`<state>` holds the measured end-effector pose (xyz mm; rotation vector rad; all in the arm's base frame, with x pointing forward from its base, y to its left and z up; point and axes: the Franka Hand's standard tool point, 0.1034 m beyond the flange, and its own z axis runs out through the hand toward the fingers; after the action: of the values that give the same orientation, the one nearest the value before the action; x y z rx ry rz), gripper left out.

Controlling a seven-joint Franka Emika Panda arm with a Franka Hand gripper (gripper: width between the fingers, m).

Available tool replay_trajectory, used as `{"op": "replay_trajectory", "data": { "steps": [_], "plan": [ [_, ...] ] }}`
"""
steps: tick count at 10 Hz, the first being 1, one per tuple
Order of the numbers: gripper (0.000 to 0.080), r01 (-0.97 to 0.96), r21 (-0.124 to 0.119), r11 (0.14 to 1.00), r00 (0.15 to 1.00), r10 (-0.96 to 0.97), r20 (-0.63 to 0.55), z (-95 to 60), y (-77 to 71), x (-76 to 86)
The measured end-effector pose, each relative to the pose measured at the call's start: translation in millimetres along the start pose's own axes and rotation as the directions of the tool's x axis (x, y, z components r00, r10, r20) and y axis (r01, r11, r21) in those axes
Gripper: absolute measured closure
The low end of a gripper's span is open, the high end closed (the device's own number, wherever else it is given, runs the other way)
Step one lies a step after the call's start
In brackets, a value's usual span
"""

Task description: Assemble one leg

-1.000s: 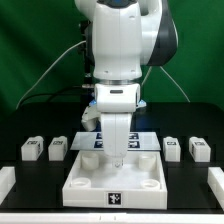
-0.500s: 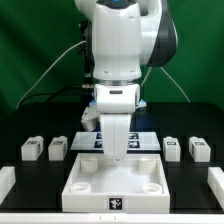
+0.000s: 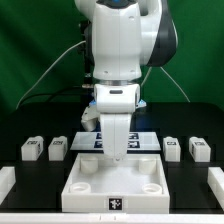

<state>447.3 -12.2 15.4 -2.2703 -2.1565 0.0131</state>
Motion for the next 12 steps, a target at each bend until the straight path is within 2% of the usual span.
{"op": "replay_trajectory", "data": {
  "steps": [1, 2, 4, 5, 7, 8, 9, 10, 12],
  "plan": [
    [0.0744, 0.012, -0.005, 1.000, 1.000, -0.012, -0.004, 0.0, 3.0, 4.3],
    [0.0744, 0.032, -0.021, 0.999, 0.999, -0.033, -0.016, -1.1, 12.8, 19.1],
    [0.0742, 0.034, -0.048, 0.998, 0.998, -0.036, -0.044, -5.9, 35.9, 56.4],
    [0.0742, 0.033, -0.039, 0.999, 0.998, -0.035, -0.052, -4.5, 43.9, 75.9],
    [0.0742, 0.015, 0.011, 1.000, 0.999, -0.014, -0.042, -1.5, 44.9, 82.1],
    [0.0742, 0.015, 0.026, 1.000, 0.999, -0.014, -0.037, -1.4, 45.1, 82.0],
    [0.0742, 0.015, 0.025, 1.000, 0.999, -0.014, -0.038, -1.1, 45.0, 82.0],
    [0.0742, 0.011, 0.009, 1.000, 0.999, -0.011, -0.042, -1.1, 44.7, 81.8],
    [0.0742, 0.010, 0.011, 1.000, 0.999, -0.009, -0.042, -0.6, 44.4, 81.1]
  ]
}}
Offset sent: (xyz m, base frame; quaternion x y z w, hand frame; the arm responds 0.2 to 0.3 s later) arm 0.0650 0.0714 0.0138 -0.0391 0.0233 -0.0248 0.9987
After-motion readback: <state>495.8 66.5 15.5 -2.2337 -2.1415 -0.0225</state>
